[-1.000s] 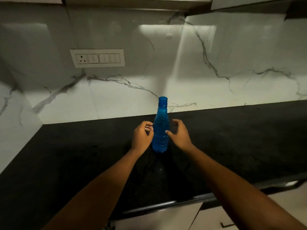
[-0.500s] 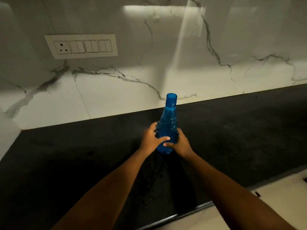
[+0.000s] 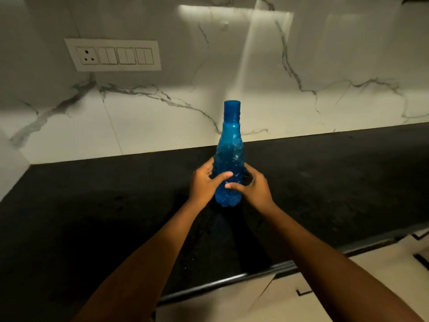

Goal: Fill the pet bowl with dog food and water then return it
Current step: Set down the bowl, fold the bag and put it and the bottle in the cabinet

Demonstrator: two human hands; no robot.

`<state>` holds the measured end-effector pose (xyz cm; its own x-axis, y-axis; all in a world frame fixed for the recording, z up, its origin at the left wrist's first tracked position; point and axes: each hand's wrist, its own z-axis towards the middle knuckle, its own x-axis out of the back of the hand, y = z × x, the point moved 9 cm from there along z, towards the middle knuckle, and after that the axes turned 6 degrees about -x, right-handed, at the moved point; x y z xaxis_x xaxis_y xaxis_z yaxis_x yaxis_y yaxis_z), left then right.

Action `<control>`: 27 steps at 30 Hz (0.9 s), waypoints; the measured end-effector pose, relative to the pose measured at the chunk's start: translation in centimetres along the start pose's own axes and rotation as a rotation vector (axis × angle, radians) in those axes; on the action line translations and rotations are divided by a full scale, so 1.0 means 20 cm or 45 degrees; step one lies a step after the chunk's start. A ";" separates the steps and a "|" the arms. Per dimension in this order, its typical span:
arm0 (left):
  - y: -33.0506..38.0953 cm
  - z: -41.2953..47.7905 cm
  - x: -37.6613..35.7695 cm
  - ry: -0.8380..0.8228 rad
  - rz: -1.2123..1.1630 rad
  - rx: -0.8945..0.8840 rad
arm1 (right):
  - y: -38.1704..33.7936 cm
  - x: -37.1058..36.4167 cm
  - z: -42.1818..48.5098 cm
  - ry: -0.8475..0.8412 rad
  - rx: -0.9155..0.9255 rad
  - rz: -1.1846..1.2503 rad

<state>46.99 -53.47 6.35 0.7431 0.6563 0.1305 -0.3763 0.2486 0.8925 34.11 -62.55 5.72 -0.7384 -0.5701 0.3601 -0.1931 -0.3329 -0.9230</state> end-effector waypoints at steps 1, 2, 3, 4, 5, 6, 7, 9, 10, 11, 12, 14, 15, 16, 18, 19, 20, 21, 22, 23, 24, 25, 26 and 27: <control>0.07 0.01 -0.01 0.024 -0.041 -0.029 | -0.06 0.05 -0.01 0.037 0.034 0.010; 0.15 0.02 -0.01 0.045 -0.081 -0.054 | -0.12 0.10 -0.02 0.069 0.068 0.027; 0.23 0.04 -0.01 0.063 -0.106 -0.075 | -0.18 0.14 -0.03 0.082 0.102 0.051; 0.33 0.05 -0.01 0.091 -0.122 -0.106 | -0.26 0.19 -0.04 0.070 0.150 0.072; 0.41 0.07 0.00 0.106 -0.131 -0.127 | -0.34 0.22 -0.04 0.039 0.190 0.073; 0.49 0.09 0.02 0.119 -0.134 -0.138 | -0.42 0.25 -0.04 0.003 0.231 0.058; 0.56 0.12 0.04 0.134 -0.130 -0.150 | -0.50 0.28 -0.04 -0.032 0.281 0.037; 0.71 0.14 0.08 0.159 -0.116 -0.179 | -0.65 0.34 -0.05 -0.097 0.354 0.032; 0.79 0.15 0.09 0.179 -0.106 -0.201 | -0.72 0.37 -0.07 -0.124 0.379 0.053; 0.87 0.15 0.11 0.192 -0.094 -0.218 | -0.78 0.39 -0.08 -0.141 0.409 0.071; 0.94 0.15 0.12 0.205 -0.086 -0.233 | -0.84 0.41 -0.09 -0.149 0.434 0.092; 1.07 0.15 0.13 0.222 -0.068 -0.250 | -0.95 0.44 -0.11 -0.154 0.480 0.145; 1.13 0.15 0.14 0.234 -0.053 -0.255 | -0.99 0.45 -0.12 -0.149 0.498 0.164; 1.20 0.16 0.15 0.247 -0.043 -0.274 | -1.05 0.47 -0.13 -0.155 0.519 0.193; 1.32 0.17 0.18 0.275 -0.043 -0.307 | -1.14 0.50 -0.13 -0.163 0.536 0.243; 1.39 0.19 0.20 0.297 -0.056 -0.323 | -1.20 0.52 -0.13 -0.165 0.549 0.253; 1.45 0.20 0.21 0.325 -0.068 -0.337 | -1.24 0.53 -0.12 -0.167 0.563 0.263; 1.53 0.24 0.23 0.351 -0.073 -0.366 | -1.33 0.55 -0.11 -0.172 0.595 0.265; 1.59 0.27 0.23 0.360 -0.077 -0.381 | -1.38 0.56 -0.09 -0.184 0.605 0.262; 1.65 0.31 0.24 0.362 -0.070 -0.399 | -1.45 0.58 -0.07 -0.189 0.614 0.264; 1.74 0.36 0.25 0.368 -0.058 -0.428 | -1.54 0.60 -0.04 -0.194 0.641 0.271; 1.79 0.40 0.26 0.368 -0.050 -0.445 | -1.60 0.62 -0.02 -0.206 0.644 0.271; 1.86 0.45 0.27 0.380 -0.051 -0.479 | -1.69 0.64 0.01 -0.223 0.665 0.273; 1.92 0.50 0.29 0.391 -0.048 -0.509 | -1.75 0.65 0.03 -0.237 0.683 0.263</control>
<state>42.34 -47.28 45.66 0.5861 0.8057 -0.0853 -0.5794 0.4903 0.6510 31.67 -58.85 42.91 -0.5909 -0.7692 0.2431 0.3311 -0.5060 -0.7964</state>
